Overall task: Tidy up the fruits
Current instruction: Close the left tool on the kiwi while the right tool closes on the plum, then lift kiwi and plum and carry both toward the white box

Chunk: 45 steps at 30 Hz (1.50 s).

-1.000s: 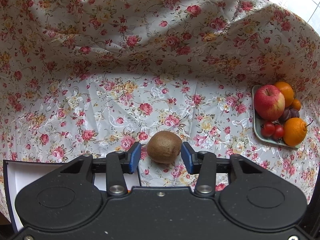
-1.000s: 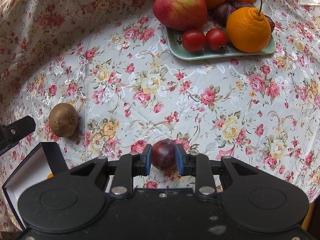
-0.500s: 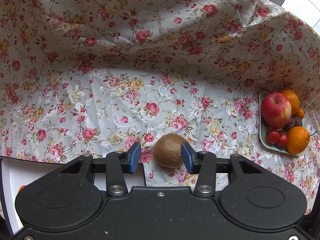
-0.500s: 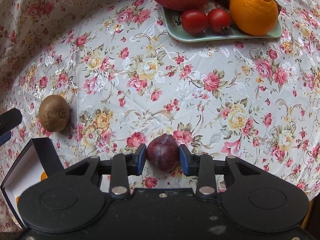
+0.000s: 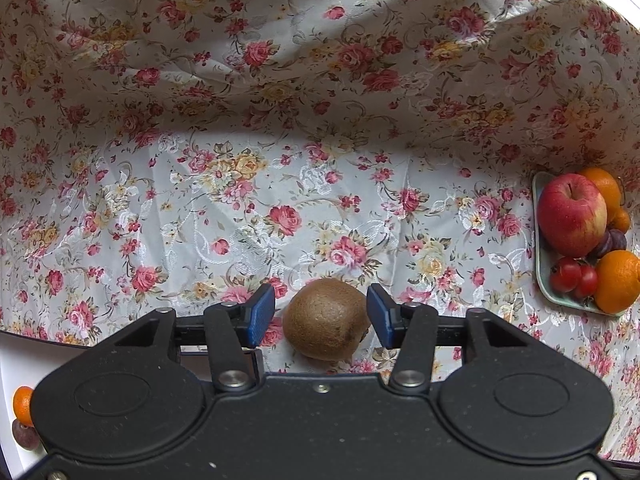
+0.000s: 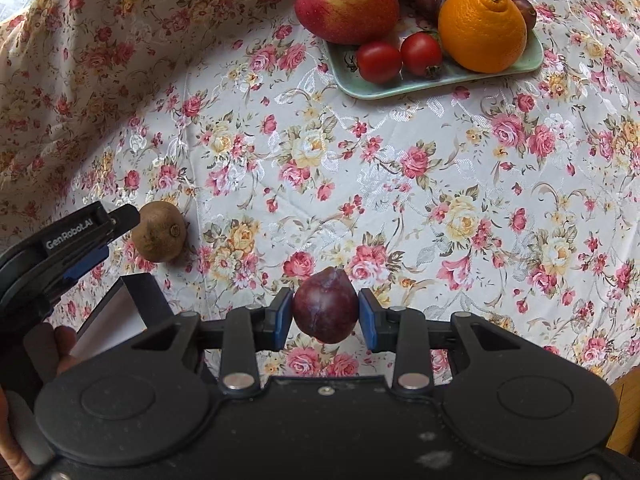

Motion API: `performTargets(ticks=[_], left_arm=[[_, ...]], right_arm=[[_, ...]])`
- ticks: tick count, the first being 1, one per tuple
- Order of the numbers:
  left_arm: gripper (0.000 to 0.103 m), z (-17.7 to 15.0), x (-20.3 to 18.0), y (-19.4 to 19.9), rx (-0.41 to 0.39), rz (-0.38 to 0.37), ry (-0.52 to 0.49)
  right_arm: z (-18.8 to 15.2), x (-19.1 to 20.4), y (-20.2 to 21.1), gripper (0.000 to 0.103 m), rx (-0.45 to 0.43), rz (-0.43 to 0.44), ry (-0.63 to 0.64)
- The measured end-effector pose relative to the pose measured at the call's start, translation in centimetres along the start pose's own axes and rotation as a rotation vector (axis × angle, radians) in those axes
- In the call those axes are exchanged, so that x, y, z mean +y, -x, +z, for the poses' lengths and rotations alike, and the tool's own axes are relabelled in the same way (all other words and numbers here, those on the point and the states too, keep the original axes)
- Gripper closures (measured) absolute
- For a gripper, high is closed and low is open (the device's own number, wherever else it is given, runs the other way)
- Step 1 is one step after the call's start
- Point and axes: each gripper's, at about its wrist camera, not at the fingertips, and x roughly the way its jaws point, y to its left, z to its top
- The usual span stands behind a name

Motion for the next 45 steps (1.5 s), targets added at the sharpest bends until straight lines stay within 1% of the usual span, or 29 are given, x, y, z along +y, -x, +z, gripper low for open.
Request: performTargets(ticks=[2, 5, 7, 11, 21, 25, 30, 35, 38, 39, 40, 42, 45], left_arm=[[0.044, -0.1, -0.8, -0.4, 0.004, 0.014, -0.027], [0.044, -0.2, -1.5, -1.1, 0.014, 0.052, -0.047], [0.044, -0.4, -1.7, -1.7, 0.028, 0.062, -0.057], [0.042, -0.6, -2.1, -2.4, 0.026, 0.104, -0.078], [0.041, -0.7, -2.3, -3.9, 0.056, 0.138, -0.074], [0.04, -0.6, -2.3, -4.5, 0.068, 0.135, -0.068], [0.039, -0.1, -1.4, -5.4, 0.075, 0.108, -0.04], [0.038, -0.2, -1.1, -5.7, 0.068, 0.098, -0.026], [0.039, -0.5, -1.1, -5.7, 0.067, 0.098, -0.029], [0.041, -0.7, -1.3, -5.4, 0.062, 0.102, -0.031], [0.042, -0.9, -1.4, -5.2, 0.061, 0.1, -0.034], [0.042, -1.2, -1.5, -4.9, 0.066, 0.067, -0.026], [0.042, -1.5, -1.8, -4.3, 0.087, 0.014, 0.013]], right_arm=[[-0.1, -0.4, 0.6, 0.067, -0.008, 0.01, 0.0], [-0.1, -0.8, 1.0, 0.067, -0.012, 0.015, -0.003], [-0.1, -1.1, 1.3, 0.067, -0.01, 0.017, -0.004], [-0.1, -1.4, 1.3, 0.067, -0.01, 0.009, -0.005], [-0.1, -1.3, 1.0, 0.067, -0.001, -0.018, 0.012], [-0.1, -1.3, 0.9, 0.067, 0.004, -0.021, 0.017], [0.0, -1.2, 0.7, 0.067, 0.014, -0.022, 0.017], [0.0, -1.1, 0.5, 0.067, 0.016, -0.035, 0.026], [0.0, -1.1, 0.5, 0.067, 0.022, -0.034, 0.029], [0.0, -1.1, 0.6, 0.067, 0.025, -0.032, 0.028], [0.0, -1.1, 0.6, 0.067, 0.026, -0.029, 0.027], [-0.1, -1.1, 0.8, 0.067, 0.027, -0.025, 0.027], [-0.3, -0.9, 1.3, 0.067, 0.02, -0.015, 0.035]])
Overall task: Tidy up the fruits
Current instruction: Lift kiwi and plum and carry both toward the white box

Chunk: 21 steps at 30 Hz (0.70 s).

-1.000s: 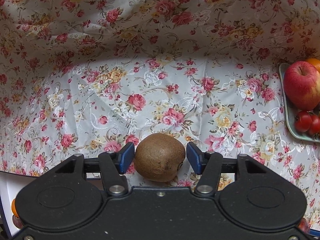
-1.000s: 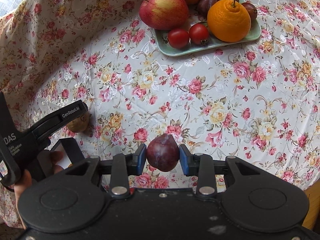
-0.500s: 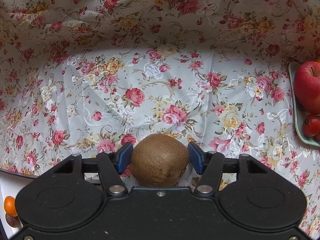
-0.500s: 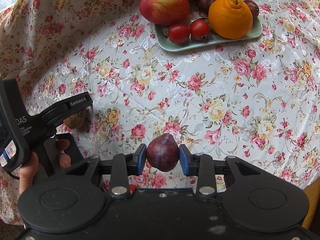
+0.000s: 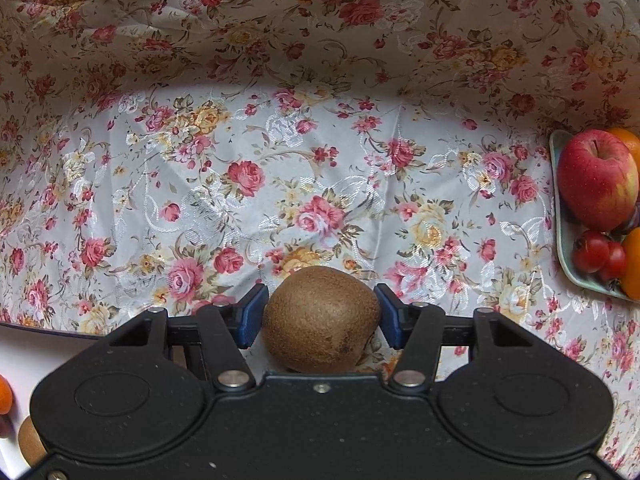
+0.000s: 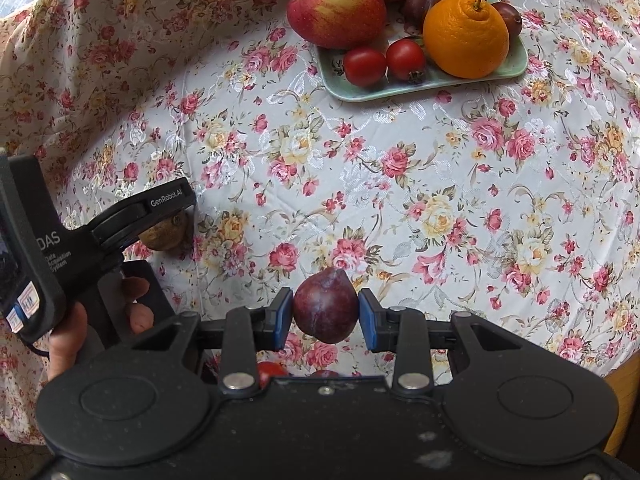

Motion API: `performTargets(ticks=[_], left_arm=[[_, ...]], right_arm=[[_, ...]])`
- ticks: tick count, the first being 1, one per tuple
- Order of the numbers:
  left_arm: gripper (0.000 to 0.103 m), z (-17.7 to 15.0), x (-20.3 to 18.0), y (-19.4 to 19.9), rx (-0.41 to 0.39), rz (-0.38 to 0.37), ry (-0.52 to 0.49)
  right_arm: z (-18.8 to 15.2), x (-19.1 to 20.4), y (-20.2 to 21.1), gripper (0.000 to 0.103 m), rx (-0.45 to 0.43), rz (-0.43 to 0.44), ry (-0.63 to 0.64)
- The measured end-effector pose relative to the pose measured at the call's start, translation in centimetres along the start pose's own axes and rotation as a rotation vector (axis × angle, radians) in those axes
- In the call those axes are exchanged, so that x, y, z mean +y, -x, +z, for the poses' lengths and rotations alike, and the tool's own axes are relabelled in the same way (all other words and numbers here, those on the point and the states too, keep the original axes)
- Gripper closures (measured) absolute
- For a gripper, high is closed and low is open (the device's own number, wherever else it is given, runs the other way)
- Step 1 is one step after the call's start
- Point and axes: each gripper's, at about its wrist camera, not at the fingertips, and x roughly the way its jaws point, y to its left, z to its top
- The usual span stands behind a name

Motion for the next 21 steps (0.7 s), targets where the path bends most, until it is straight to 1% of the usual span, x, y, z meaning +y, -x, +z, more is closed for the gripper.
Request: performTargets(ticks=[2, 5, 10, 14, 18, 21], left_arm=[[0.042, -0.2, -0.6, 0.7, -0.01, -0.012, -0.01], [0.042, -0.6, -1.9, 2.8, -0.055, -0.013, -0.047], [0.042, -0.9, -2.3, 6.0, -0.091, -0.035, -0.038], [0.042, -0.9, -1.9, 8.2, -0.108, -0.023, -0.019], [0.042, -1.0, -0.6, 9.4, -0.105, -0.007, 0.024], [0.042, -1.8, 0.6, 10.4, -0.103, -0.008, 0.053]], right_arm=[[-0.2, 0.1, 0.3, 0.067, -0.006, 0.004, 0.005], [-0.3, 0.0, 0.8, 0.067, -0.012, 0.011, 0.0], [-0.4, -0.4, 2.0, 0.067, -0.033, 0.022, -0.016], [-0.7, -0.7, 2.7, 0.067, -0.053, 0.026, -0.02], [-1.2, -0.8, 3.0, 0.067, -0.061, 0.019, -0.022], [-2.2, -0.7, 2.9, 0.067, -0.059, 0.007, -0.008]])
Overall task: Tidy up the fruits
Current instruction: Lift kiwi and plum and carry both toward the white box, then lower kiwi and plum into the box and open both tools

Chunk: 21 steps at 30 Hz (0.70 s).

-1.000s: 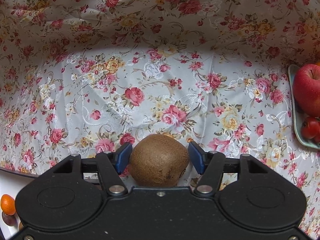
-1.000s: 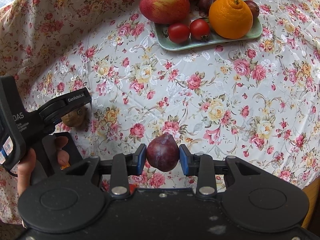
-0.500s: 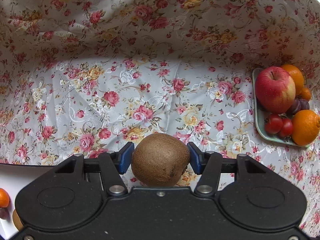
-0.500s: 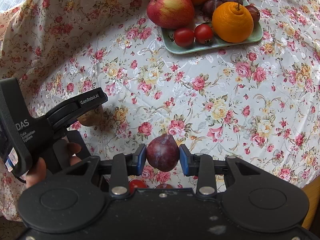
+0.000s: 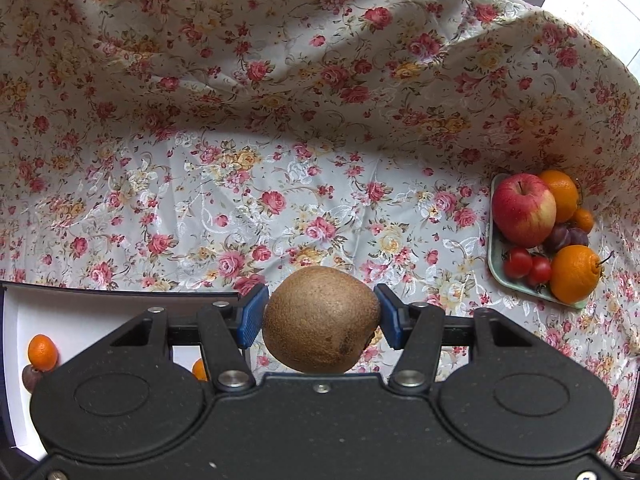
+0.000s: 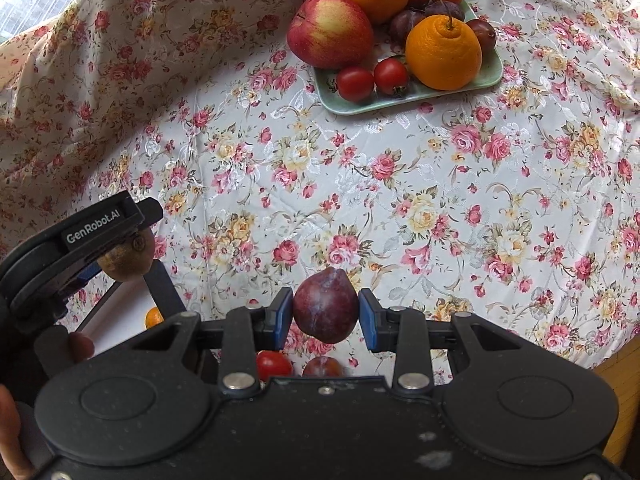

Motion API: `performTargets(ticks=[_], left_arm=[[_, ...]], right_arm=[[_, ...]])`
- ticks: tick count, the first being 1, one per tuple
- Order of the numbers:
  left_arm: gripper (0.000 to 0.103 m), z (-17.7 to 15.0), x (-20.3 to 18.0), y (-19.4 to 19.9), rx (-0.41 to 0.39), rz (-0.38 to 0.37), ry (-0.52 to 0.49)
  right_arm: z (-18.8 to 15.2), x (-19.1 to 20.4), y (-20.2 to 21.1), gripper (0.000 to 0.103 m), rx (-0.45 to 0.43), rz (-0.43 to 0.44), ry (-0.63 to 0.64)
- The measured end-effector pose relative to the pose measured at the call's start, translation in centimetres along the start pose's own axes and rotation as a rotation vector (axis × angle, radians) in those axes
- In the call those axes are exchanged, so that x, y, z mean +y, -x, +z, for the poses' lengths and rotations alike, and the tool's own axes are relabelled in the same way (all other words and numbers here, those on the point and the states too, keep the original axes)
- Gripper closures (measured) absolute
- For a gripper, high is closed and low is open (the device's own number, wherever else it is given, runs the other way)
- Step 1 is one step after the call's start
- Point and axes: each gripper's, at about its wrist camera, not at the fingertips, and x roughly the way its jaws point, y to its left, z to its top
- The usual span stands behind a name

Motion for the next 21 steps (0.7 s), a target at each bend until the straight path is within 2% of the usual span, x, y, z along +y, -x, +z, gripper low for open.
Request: performTargets(ticks=[6, 13, 21], left_arm=[[0.042, -1.9, 2.3, 2.1, -0.004, 0.017, 0.016], [0.042, -3.9, 5.6, 3.8, -0.014, 0.056, 0.024], [0.042, -5.0, 10.1, 5.0, -0.027, 0.093, 0.091]], right_arm=[[-2.5, 0.6, 0.0, 0.067, -0.016, -0.036, 0.04], [-5.1, 2.0, 0.3, 0.067, -0.02, -0.032, 0.07], [-7.9, 4.1, 0.0, 0.067, -0.017, -0.035, 0.118]])
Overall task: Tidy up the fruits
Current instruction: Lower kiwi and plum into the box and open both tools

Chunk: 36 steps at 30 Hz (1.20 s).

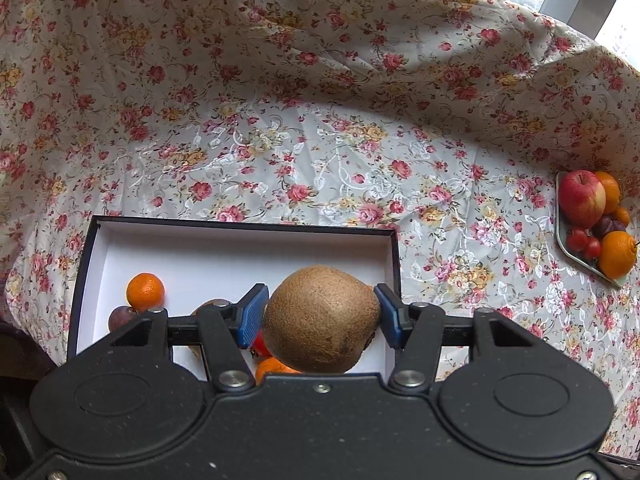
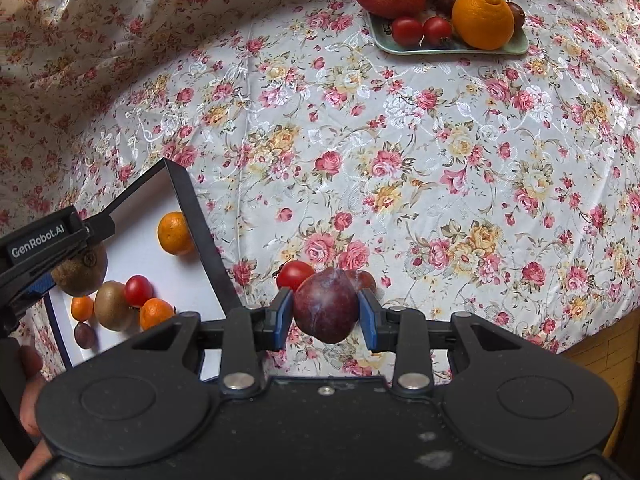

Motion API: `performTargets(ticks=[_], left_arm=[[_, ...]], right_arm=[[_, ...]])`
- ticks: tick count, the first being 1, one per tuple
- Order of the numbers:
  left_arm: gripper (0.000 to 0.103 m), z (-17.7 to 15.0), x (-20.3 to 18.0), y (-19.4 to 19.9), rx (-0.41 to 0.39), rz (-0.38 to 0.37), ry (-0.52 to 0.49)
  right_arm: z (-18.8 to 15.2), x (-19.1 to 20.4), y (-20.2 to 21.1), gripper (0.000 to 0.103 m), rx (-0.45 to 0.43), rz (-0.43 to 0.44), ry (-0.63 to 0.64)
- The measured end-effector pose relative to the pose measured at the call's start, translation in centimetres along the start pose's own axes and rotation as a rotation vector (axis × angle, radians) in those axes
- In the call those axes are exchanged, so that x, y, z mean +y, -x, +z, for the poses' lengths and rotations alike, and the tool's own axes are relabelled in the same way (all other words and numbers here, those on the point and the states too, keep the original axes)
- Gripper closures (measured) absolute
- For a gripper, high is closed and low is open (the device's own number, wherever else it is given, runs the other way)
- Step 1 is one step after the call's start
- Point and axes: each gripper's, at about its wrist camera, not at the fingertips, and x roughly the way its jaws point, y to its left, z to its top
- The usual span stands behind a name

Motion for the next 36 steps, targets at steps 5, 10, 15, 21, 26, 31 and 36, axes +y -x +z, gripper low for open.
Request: performTargets(ticks=[5, 10, 15, 21, 26, 31, 36], left_arm=[[0.042, -0.3, 2.4, 0.4, -0.009, 0.018, 0.027], [0.042, -0.6, 4.8, 0.3, -0.009, 0.035, 0.045], [0.042, -0.7, 7.2, -0.1, -0.011, 0.073, 0.068], [0.042, -0.3, 9.6, -1.1, 0.002, 0.092, 0.098], [0.042, 0.4, 10.5, -1.5, -0.018, 0.088, 0.117], [0.042, 0.8, 10.7, -1.9, -0.008, 0.053, 0.136], [0.042, 0.7, 10.6, -1.9, -0.014, 0.06, 0.132]], right_arm=[[-1.4, 1.6, -0.4, 0.067, 0.006, 0.001, 0.036], [-2.5, 3.3, -0.5, 0.067, 0.01, 0.014, 0.066], [-3.3, 5.5, -0.7, 0.067, 0.004, 0.03, 0.099], [-4.2, 8.6, -1.3, 0.067, -0.016, 0.021, 0.154], [-4.6, 10.6, -2.1, 0.067, -0.013, 0.035, 0.192], [-4.9, 11.7, -2.5, 0.067, -0.001, 0.074, 0.208], [-4.6, 11.4, -2.6, 0.066, 0.005, 0.111, 0.187]])
